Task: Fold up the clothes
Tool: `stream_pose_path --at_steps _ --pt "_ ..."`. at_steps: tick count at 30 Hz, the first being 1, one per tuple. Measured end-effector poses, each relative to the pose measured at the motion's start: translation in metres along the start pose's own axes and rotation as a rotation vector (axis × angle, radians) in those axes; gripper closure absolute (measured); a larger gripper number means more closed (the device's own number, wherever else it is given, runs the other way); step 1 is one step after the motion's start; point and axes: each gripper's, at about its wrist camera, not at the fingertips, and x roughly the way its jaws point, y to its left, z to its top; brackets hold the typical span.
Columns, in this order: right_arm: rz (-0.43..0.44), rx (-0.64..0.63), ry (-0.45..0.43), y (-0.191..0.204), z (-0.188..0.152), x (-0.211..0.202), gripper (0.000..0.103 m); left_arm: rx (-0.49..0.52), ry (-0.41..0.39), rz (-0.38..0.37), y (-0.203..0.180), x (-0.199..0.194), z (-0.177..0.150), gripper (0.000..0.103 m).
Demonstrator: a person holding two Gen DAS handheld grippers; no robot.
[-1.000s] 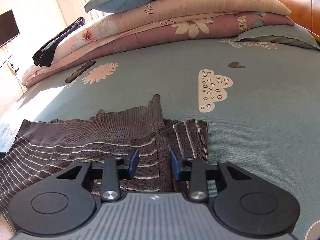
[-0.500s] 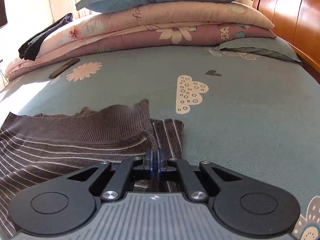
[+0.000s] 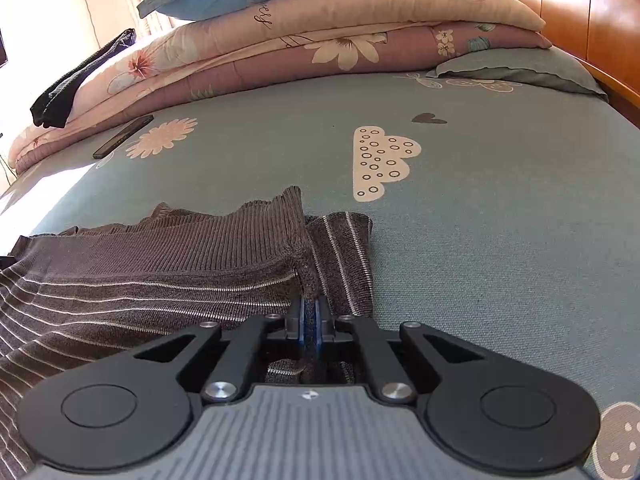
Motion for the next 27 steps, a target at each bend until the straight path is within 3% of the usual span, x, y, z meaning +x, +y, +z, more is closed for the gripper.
stream_pose_path --at_steps 2,3,4,8,9,11,13,15,17,19,20,24,27 --pt "0.003 -0.004 -0.004 0.001 -0.001 -0.003 0.097 0.001 0.008 -0.01 -0.001 -0.002 -0.002 0.081" --pt "0.007 -0.007 -0.005 0.002 -0.001 -0.004 0.097 0.01 0.0 -0.002 -0.004 -0.005 -0.003 0.093" --pt "0.003 -0.01 -0.011 0.002 -0.002 -0.007 0.097 0.009 -0.014 0.001 -0.006 -0.01 -0.003 0.095" --pt "0.0 0.008 -0.058 0.0 0.001 -0.027 0.098 -0.011 -0.122 0.002 -0.009 -0.034 0.007 0.098" --pt "0.011 0.02 -0.07 -0.002 0.002 -0.032 0.098 -0.024 -0.122 -0.002 -0.008 -0.032 0.009 0.097" --pt "0.028 0.044 -0.078 -0.005 0.005 -0.035 0.098 -0.062 -0.045 0.01 -0.004 -0.013 0.01 0.097" --pt "0.03 0.063 -0.027 -0.007 0.005 -0.021 0.097 -0.043 -0.012 0.059 -0.005 -0.001 0.003 0.089" --pt "0.044 0.083 0.025 -0.007 0.001 -0.011 0.094 -0.068 -0.035 0.027 -0.001 -0.016 -0.002 0.09" --pt "0.055 0.089 -0.004 -0.008 -0.004 -0.024 0.089 -0.087 -0.062 -0.014 0.003 -0.036 -0.007 0.083" --pt "0.081 0.1 -0.044 -0.012 -0.011 -0.048 0.078 -0.076 -0.086 -0.041 0.006 -0.068 -0.019 0.066" --pt "0.09 0.109 -0.055 -0.014 -0.015 -0.061 0.078 -0.071 -0.098 -0.054 0.008 -0.085 -0.025 0.062" --pt "0.132 0.14 -0.035 -0.017 -0.041 -0.103 0.076 -0.136 -0.078 -0.13 0.017 -0.126 -0.067 0.06" --pt "0.182 0.17 -0.024 -0.017 -0.066 -0.128 0.064 -0.158 -0.061 -0.177 0.017 -0.14 -0.101 0.06"
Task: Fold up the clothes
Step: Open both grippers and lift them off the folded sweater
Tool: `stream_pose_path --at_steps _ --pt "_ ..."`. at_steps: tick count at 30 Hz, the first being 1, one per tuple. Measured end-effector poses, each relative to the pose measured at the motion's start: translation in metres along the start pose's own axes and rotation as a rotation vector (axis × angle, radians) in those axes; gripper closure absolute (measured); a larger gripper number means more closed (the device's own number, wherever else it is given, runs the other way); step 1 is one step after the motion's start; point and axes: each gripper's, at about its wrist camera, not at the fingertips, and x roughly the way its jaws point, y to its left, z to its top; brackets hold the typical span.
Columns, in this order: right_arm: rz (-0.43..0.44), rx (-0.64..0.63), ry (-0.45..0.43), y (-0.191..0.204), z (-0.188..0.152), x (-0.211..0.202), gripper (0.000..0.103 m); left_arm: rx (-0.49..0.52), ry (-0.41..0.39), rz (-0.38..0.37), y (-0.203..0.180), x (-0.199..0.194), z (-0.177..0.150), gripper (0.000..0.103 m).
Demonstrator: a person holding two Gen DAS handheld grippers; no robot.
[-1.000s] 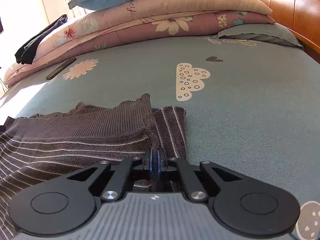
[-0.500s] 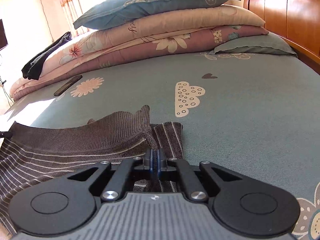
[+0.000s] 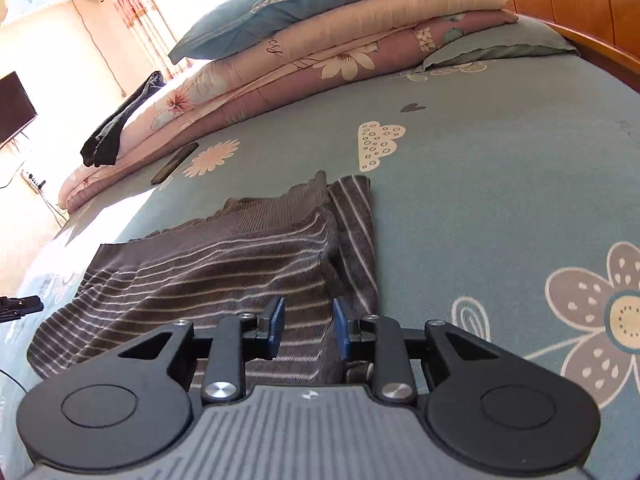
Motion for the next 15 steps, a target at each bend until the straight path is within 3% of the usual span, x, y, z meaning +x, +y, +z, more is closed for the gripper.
stream_pose_path --at_steps 4,11,15 --pt "0.021 0.015 0.008 0.001 -0.026 -0.021 0.052 -0.01 0.003 -0.057 0.0 -0.01 -0.03 0.049" --pt "0.038 0.016 0.038 -0.005 -0.045 -0.018 0.052 0.022 0.034 -0.079 -0.002 -0.005 -0.05 0.036" --pt "0.071 -0.007 0.037 -0.005 -0.051 -0.003 0.054 -0.006 0.061 -0.091 0.0 0.003 -0.053 0.034"
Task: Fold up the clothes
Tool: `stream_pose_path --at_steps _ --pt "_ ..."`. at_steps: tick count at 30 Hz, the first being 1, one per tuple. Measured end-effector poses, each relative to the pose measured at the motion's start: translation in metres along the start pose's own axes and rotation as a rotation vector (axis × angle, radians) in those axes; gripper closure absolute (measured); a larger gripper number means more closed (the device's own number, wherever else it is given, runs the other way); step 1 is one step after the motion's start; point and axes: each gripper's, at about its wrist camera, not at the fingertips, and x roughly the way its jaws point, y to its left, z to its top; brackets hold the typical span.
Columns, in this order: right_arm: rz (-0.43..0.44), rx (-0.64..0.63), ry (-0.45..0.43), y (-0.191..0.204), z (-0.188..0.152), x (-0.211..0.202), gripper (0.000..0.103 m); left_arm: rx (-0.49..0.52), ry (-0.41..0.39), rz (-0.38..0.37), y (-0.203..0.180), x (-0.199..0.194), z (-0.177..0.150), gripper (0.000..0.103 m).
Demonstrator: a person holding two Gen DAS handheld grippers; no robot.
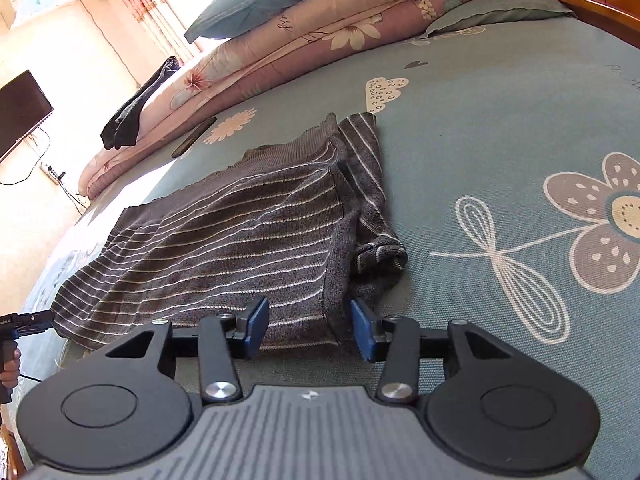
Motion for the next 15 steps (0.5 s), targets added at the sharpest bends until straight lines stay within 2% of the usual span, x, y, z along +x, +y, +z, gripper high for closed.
stream_pose_path --at_steps 2,3,4,6,9,12,13,15 --pt "0.009 -0.023 -0.01 0.003 -0.001 0.004 0.081 -0.004 0.021 -0.002 0.0 0.005 -0.002 0.037" --pt "0.009 -0.029 -0.005 0.004 -0.001 0.004 0.094 -0.002 0.026 0.0 -0.002 0.006 -0.004 0.042" --pt "0.005 -0.039 0.0 0.006 -0.002 0.004 0.095 -0.002 0.028 0.002 -0.004 0.006 -0.005 0.066" --pt "-0.028 -0.106 0.016 0.014 -0.003 -0.004 0.096 -0.016 0.028 0.007 -0.006 0.002 -0.005 0.092" --pt "-0.057 -0.187 0.04 0.014 -0.005 -0.028 0.097 -0.028 0.0 0.004 -0.006 -0.006 -0.005 0.091" --pt "-0.108 -0.173 0.099 -0.001 -0.012 -0.031 0.098 -0.037 0.073 0.099 0.003 0.008 -0.01 0.091" --pt "-0.134 -0.173 0.126 -0.004 -0.016 -0.026 0.101 -0.043 0.087 0.111 0.007 0.011 -0.013 0.091" --pt "-0.137 -0.153 0.122 -0.006 -0.017 -0.026 0.101 -0.049 0.088 0.113 0.009 0.008 -0.013 0.091"
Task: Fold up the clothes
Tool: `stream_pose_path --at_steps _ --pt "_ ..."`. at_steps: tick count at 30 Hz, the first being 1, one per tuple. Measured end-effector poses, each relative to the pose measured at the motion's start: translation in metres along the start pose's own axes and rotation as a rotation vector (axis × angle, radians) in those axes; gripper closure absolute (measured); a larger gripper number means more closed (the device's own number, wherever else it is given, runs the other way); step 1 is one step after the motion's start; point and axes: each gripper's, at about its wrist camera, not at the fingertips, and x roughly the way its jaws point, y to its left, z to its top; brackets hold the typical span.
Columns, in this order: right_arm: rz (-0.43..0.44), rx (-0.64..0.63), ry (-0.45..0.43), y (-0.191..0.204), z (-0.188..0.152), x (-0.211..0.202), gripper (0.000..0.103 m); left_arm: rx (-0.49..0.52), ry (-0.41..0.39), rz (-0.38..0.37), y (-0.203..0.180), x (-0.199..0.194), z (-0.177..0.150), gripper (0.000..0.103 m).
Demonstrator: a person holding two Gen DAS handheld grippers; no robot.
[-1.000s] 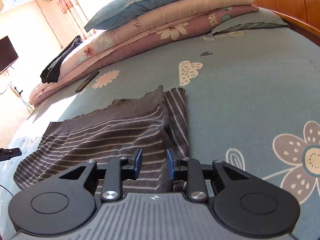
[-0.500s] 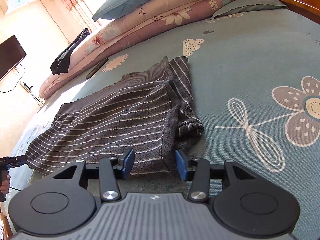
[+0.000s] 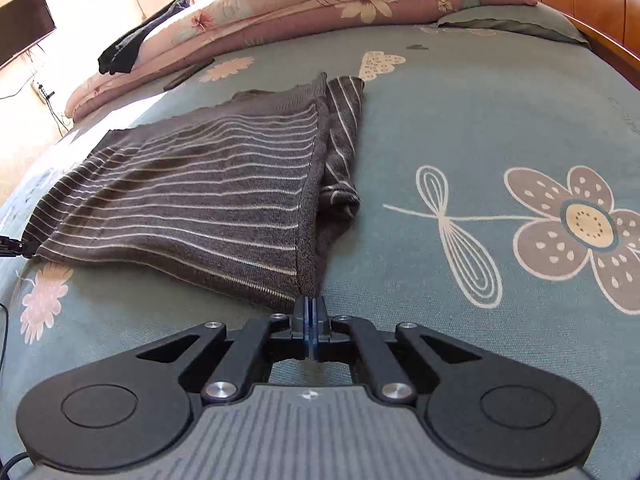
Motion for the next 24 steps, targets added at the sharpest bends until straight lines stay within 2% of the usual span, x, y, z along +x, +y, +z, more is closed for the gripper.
stream_pose_path --at_steps 3,8,10,12,14,17,20,22,24 --pt "0.011 0.008 -0.049 0.004 0.004 -0.01 0.1 0.039 -0.029 0.03 -0.006 -0.016 0.003 0.091" --pt "-0.012 -0.106 -0.126 0.048 0.036 -0.018 0.094 0.122 -0.186 0.119 -0.028 -0.054 0.023 0.088" --pt "0.011 -0.159 -0.137 0.074 0.051 -0.009 0.094 0.19 -0.201 0.092 -0.048 -0.052 0.03 0.085" --pt "0.034 -0.215 -0.12 0.104 0.062 0.014 0.094 0.258 -0.177 0.047 -0.072 -0.038 0.033 0.076" --pt "0.017 -0.291 -0.091 0.135 0.066 0.044 0.094 0.374 -0.15 0.037 -0.102 -0.012 0.029 0.074" --pt "-0.004 -0.343 -0.049 0.16 0.063 0.081 0.094 0.537 -0.14 0.024 -0.135 0.023 0.019 0.074" --pt "-0.01 -0.328 0.038 0.158 0.051 0.097 0.094 0.619 -0.081 0.009 -0.154 0.053 0.008 0.074" --pt "-0.009 -0.327 0.047 0.15 0.033 0.092 0.093 0.605 0.037 -0.014 -0.153 0.07 -0.003 0.074" --pt "0.003 -0.305 0.049 0.142 0.021 0.08 0.094 0.639 0.047 -0.023 -0.151 0.066 -0.019 0.072"
